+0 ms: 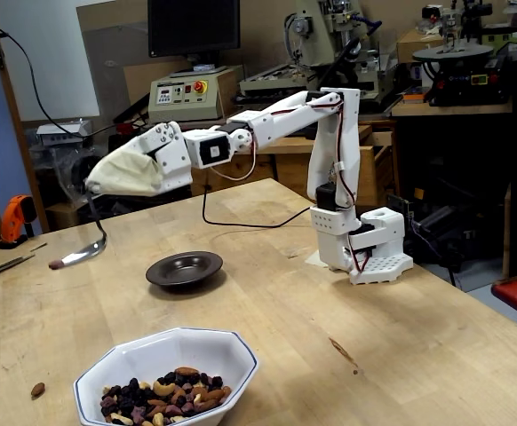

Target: Use spoon to transfer food from the white bowl to brown plate

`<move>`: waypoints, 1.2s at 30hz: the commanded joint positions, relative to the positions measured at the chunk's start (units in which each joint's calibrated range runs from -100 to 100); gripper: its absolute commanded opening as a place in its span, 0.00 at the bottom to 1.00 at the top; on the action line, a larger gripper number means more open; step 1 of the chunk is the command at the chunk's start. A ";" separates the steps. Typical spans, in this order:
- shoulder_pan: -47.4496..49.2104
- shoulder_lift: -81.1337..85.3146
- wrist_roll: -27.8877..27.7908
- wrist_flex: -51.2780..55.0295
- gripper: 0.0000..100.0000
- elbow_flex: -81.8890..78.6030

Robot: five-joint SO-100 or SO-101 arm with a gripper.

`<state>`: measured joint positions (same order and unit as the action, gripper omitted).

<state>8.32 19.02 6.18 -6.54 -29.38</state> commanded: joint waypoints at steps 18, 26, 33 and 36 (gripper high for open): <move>-17.21 21.76 -0.34 -0.73 0.05 -16.02; -22.40 22.44 -0.20 4.33 0.05 -18.76; -25.88 26.46 -0.05 8.05 0.05 -18.94; -26.91 28.86 0.00 9.31 0.05 -19.03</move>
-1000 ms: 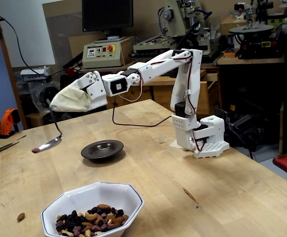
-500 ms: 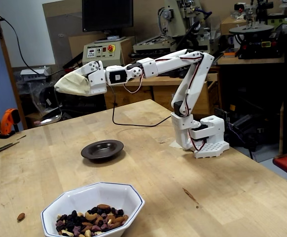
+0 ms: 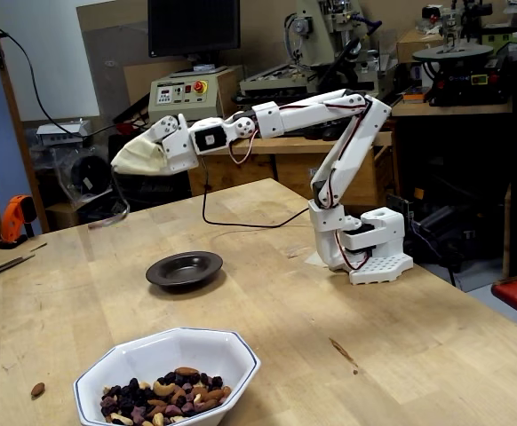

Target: Use spoon to transfer food from the white bowl to brown plate

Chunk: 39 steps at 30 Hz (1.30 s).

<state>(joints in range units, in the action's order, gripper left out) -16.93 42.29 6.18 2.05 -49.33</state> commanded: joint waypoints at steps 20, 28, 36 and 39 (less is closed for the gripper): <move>-10.99 7.73 0.00 4.67 0.05 -6.60; -12.92 7.73 0.00 4.75 0.05 -6.69; -13.14 8.50 0.05 4.83 0.05 -9.43; -13.14 12.26 0.05 4.83 0.05 -11.74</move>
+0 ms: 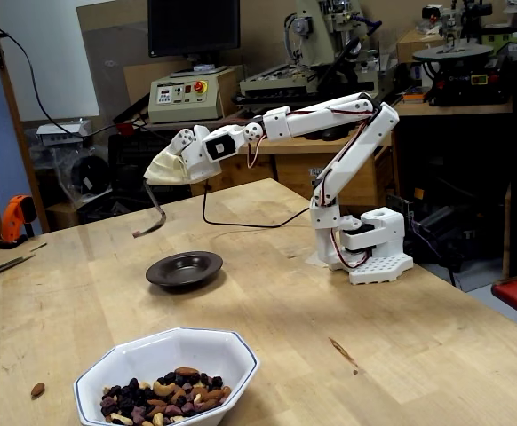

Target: Use spoon to transfer food from the white bowl to brown plate

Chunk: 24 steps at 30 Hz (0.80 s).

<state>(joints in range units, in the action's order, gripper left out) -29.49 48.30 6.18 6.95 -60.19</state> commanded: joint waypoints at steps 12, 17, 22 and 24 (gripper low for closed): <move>-0.59 14.13 -0.29 -0.07 0.05 -9.99; -0.59 15.15 -0.15 2.70 0.05 -11.76; -0.51 16.61 -0.05 7.36 0.05 -11.76; -0.44 17.12 -0.05 8.71 0.05 -11.50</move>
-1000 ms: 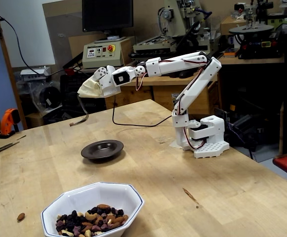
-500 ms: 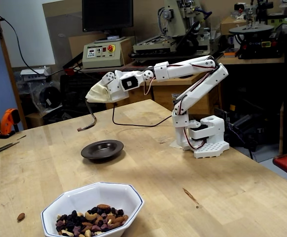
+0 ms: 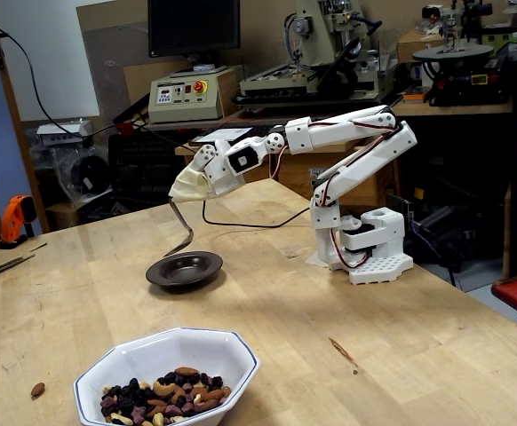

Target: Use spoon to transfer food from the white bowl to brown plate

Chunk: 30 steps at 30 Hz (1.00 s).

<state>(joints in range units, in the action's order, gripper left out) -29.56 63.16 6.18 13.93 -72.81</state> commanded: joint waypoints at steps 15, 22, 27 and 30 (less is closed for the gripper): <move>0.01 2.52 -0.34 2.59 0.05 0.95; 0.30 2.61 -0.39 3.07 0.05 1.22; 3.41 2.69 -0.39 3.22 0.05 1.57; 8.75 5.18 -0.39 6.39 0.05 1.57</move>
<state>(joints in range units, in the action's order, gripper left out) -26.50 64.28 6.13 17.54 -72.81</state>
